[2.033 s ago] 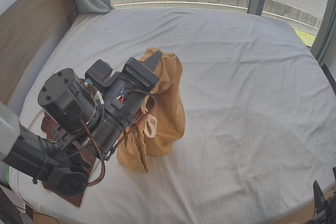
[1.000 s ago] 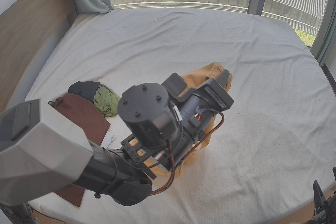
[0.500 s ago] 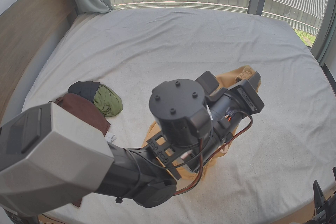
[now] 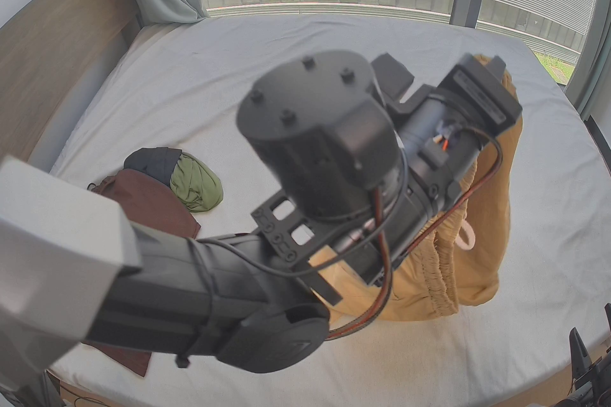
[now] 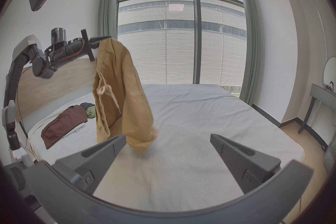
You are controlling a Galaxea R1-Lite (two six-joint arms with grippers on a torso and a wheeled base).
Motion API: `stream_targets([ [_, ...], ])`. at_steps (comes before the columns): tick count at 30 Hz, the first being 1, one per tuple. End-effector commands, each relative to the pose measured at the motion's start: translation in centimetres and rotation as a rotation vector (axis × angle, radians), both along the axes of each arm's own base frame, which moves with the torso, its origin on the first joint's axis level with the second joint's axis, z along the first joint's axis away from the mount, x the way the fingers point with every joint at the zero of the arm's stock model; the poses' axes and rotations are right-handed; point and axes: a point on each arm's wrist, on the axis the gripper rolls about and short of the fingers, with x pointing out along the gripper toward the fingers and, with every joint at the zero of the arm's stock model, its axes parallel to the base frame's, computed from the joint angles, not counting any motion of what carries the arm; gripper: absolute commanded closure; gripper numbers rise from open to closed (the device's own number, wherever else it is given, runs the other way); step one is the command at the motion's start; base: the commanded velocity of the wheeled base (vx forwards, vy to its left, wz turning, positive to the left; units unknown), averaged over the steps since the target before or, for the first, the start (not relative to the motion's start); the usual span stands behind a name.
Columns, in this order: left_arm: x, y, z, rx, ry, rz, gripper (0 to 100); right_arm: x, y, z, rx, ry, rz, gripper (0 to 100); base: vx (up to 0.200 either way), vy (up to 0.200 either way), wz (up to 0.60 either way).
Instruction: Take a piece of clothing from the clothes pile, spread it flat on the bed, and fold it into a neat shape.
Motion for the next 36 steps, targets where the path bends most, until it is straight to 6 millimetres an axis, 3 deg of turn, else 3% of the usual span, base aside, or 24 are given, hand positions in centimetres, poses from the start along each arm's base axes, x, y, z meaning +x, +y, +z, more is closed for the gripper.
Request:
stream_targets([
  [1,-1.2,3.0,4.7,-0.122,0.003,-0.006,100,0.0,0.0,-0.5,0.000,0.001,0.000,0,0.000,0.000,0.00],
  [3,-0.7,4.6,5.2,-0.123,0.018,0.022,100,0.0,0.0,-0.5,0.000,0.001,0.000,0,0.000,0.000,0.00],
  [7,1.2,6.9,3.7,-0.053,0.061,0.097,100,0.0,0.0,-0.5,0.000,0.001,0.000,0,0.000,0.000,0.00],
  [10,2.8,8.7,0.2,0.046,0.122,0.164,100,0.0,0.0,-0.5,0.000,0.001,0.000,0,0.000,0.000,0.00],
  [12,2.9,9.4,-1.9,0.095,0.152,0.182,100,0.0,0.0,-0.5,0.000,0.001,0.000,0,0.000,0.000,0.00],
  [19,4.3,12.5,-7.0,0.209,0.154,0.223,100,0.0,0.0,-0.5,0.000,0.001,0.000,0,0.000,0.000,0.00],
  [27,5.1,14.4,-10.0,0.228,0.113,0.251,100,0.0,0.0,-0.5,0.000,0.001,0.000,0,0.000,0.000,0.00],
  [36,5.1,16.5,-11.4,0.267,0.150,0.296,100,0.0,0.0,-0.5,0.000,0.001,0.000,0,0.000,0.000,0.00],
])
